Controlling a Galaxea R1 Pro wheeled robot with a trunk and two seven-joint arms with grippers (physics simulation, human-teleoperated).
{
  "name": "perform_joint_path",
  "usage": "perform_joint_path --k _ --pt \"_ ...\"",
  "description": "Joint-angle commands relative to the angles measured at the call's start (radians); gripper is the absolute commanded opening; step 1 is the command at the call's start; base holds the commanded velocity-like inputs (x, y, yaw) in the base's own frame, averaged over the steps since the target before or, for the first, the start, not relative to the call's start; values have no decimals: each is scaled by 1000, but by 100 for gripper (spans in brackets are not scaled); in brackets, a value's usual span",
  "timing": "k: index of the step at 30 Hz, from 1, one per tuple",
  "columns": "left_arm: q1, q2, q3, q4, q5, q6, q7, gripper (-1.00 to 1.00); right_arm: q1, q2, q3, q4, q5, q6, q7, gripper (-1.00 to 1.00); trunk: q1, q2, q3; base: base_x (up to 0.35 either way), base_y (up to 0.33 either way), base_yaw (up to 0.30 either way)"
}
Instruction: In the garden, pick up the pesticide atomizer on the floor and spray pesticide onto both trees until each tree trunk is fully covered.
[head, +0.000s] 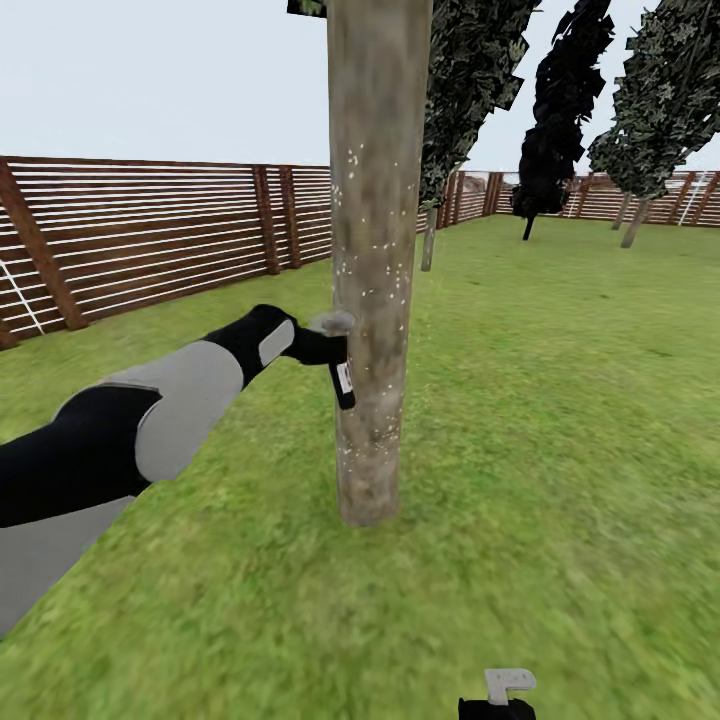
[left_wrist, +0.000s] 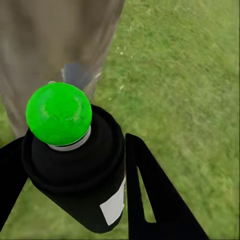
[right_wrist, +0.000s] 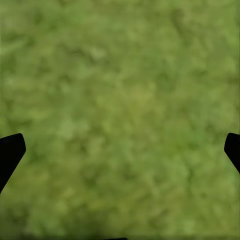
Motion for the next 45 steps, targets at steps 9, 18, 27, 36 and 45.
perform_joint_path --k 9,18,27,36,45 --pt "236 0 10 0 -22 -255 3 -100 -2 0 1 4 2 -7 -4 100 0 -1 -1 0 0 0" --pt "551 0 10 0 -24 -587 2 -100 -2 0 2 4 3 -7 -4 100 0 -1 -1 0 0 0" --pt "694 53 10 -3 -24 -694 3 -100 -1 0 2 4 2 -7 -4 100 0 -1 -1 0 50 0" --pt "695 55 10 -3 -24 -696 3 -100 -1 0 1 4 1 -7 -4 100 0 -1 -1 69 323 0" --pt "696 55 10 -3 -24 -692 1 -100 -2 0 1 4 -1 -5 -4 100 0 -1 -1 4 344 -133"
